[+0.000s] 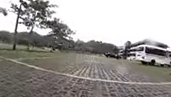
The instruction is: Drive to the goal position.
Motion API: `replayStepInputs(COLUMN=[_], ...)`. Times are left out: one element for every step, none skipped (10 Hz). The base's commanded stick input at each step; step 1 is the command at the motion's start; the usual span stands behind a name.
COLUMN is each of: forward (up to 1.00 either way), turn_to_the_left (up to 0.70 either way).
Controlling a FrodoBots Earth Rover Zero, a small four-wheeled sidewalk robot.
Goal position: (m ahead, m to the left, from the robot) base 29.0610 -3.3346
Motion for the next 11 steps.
replayStepInputs(forward=[0.7, 0.7, 0.7, 0.7, 0.7, 0.7, 0.7, 0.7, 0.7, 0.7, 0.7], turn_to_the_left=[0.0, 0.0, 0.0, 0.0, 0.0, 0.0, 0.0, 0.0, 0.0, 0.0, 0.0])
